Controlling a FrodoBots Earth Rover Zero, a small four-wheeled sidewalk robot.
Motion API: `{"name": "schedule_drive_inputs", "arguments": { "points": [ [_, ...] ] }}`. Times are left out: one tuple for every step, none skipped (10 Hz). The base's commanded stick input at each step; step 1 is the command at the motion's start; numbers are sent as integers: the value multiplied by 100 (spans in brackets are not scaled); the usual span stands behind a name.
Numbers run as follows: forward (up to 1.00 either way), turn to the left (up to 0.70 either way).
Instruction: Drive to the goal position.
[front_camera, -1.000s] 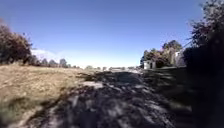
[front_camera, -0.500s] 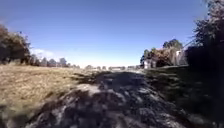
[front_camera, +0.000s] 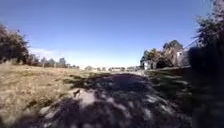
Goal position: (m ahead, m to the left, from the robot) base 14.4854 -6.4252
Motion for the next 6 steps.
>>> {"name": "schedule_drive_inputs", "arguments": {
  "points": [
    [100, -13],
    [100, -26],
    [100, -38],
    [100, -5],
    [100, 1],
    [100, 1]
  ]
}}
